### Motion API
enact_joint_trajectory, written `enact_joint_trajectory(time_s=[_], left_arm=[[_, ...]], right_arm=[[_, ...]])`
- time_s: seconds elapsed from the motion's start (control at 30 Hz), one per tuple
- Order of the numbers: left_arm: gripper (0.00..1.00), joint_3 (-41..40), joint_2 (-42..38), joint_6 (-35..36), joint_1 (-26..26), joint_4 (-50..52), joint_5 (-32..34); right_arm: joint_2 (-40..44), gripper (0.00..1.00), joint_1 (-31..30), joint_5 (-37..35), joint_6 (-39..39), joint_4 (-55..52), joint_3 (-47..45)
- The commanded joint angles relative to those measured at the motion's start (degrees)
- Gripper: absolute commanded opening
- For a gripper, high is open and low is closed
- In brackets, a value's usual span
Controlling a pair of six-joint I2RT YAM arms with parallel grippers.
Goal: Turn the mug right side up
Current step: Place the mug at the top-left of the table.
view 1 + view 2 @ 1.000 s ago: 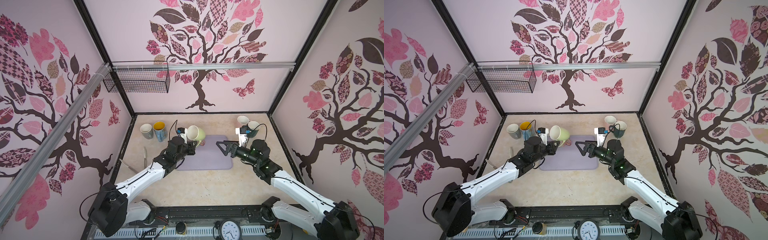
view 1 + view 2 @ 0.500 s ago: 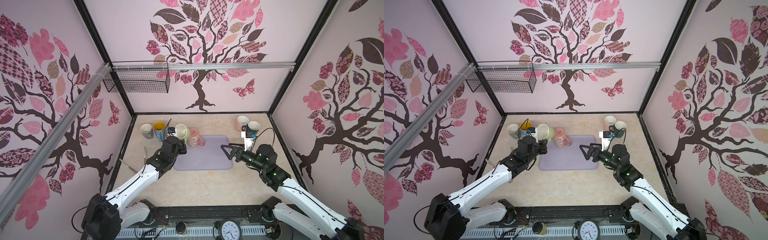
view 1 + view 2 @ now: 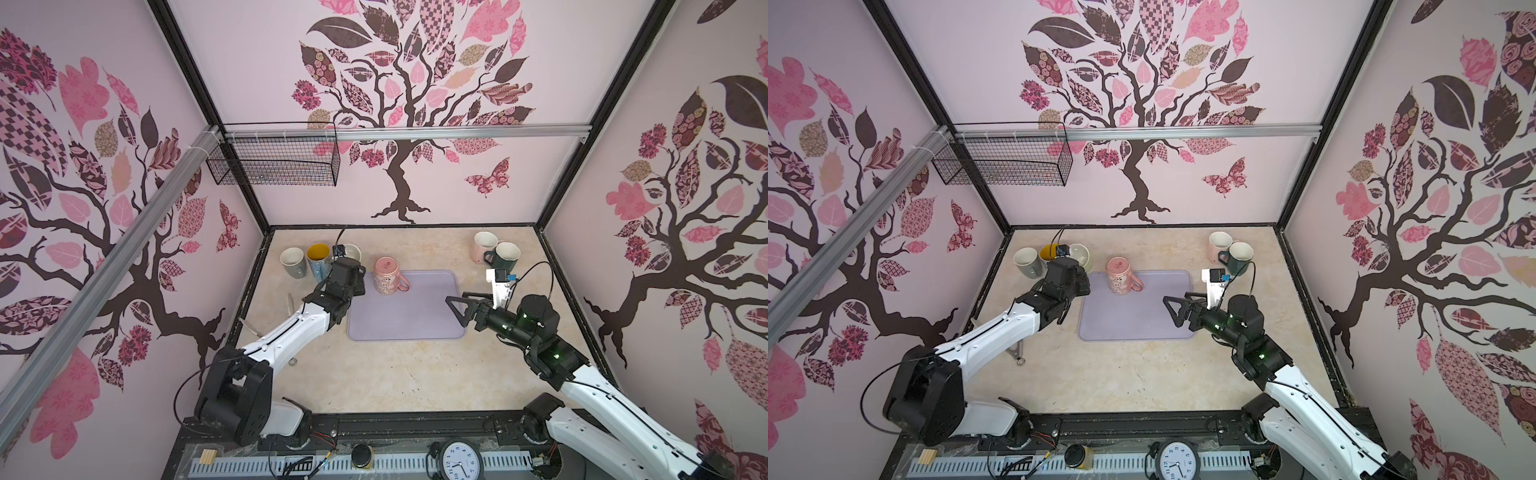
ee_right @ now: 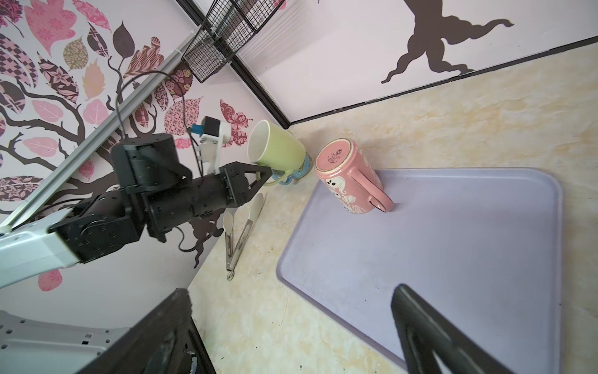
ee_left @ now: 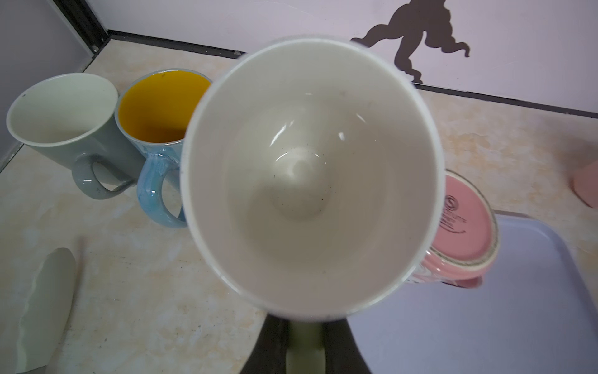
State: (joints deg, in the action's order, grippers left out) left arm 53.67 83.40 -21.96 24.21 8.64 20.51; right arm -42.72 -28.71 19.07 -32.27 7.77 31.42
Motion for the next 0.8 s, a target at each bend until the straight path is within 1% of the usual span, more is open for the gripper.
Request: enact_joint_trajectory(time_s=[0.0,0.13,0.27,0.5,0.6,0.77], left_arm=[[0.0,6.6,3.0,2.3,-1.0,-6.0,1.0],[0.0,11.0,8.9,4.0,-1.5,-5.1,1.7],[0.0,14.0,13.3,3.3,-3.5,-5.0,0.4],[0.0,19.0,18.6,4.3,-5.9,-3.2,0.2],[0.0,20.6,20.6,3.9,-7.1,-3.0,-1.3],[0.0,24.5,24.1,4.2,-7.5,-1.0,-1.7]], right_arm=[[0.9,1.0,-0.2,1.0,-0.7,0.0,-0.7],[0.1,1.0,-0.2,1.4,-1.1,0.4,-1.1],[-0.5,1.0,-0.1,1.8,-1.0,0.7,-1.3],[-1.6,1.0,-0.2,1.5,0.4,0.4,-1.5],[-2.8,1.0,-0.2,1.5,0.9,0.1,-1.3],[-3.7,0.99,-0.2,1.5,1.3,-0.2,-1.2]])
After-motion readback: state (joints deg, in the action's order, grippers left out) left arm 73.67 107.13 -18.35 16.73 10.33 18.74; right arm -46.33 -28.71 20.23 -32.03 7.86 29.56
